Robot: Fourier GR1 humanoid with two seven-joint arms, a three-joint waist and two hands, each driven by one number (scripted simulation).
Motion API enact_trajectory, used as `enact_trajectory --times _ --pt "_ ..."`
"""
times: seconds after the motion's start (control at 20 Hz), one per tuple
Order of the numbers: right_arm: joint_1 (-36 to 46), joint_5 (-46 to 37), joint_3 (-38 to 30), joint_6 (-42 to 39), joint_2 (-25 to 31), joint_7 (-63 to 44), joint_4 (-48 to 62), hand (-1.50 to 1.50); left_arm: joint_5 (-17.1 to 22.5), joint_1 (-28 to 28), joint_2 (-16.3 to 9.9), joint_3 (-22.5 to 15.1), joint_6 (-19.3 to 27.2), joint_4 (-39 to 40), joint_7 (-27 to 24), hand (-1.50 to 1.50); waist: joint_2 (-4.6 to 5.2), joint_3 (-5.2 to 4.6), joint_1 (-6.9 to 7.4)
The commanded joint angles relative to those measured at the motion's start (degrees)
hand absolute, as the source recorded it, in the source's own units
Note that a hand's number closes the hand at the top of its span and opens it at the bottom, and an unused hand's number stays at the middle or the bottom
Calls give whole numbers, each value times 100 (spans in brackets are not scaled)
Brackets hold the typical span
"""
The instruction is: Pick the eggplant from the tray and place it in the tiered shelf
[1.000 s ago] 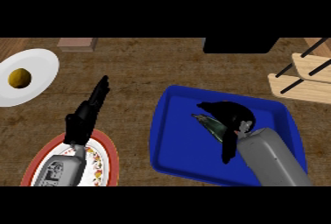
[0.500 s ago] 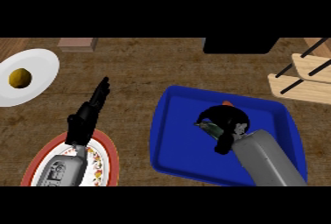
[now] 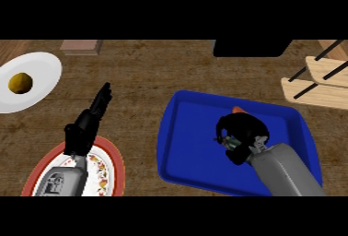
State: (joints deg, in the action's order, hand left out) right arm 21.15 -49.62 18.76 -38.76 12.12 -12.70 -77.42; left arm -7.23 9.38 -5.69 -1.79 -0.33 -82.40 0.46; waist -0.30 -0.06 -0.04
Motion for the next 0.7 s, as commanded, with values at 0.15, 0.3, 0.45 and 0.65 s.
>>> enact_trajectory --times 0.15,0.3,0.45,0.65 --pt "-939 128 -1405 1449 -240 -1127 -1157 150 102 -131 -168 231 -23 -13 60 0 -63 4 -395" --pt "-1794 208 -1567 1833 -140 -930 -1912 150 -44 -143 10 66 99 44 -141 0 -13 5 -254" --pt "-2194 504 -1513 1734 -646 -1396 -3156 150 -5 -109 -40 25 14 -249 245 0 -29 4 -188" --pt "-2358 1105 -1727 2316 -1181 -1384 -3927 150 100 -226 -121 122 -55 -384 237 0 -29 8 -137"
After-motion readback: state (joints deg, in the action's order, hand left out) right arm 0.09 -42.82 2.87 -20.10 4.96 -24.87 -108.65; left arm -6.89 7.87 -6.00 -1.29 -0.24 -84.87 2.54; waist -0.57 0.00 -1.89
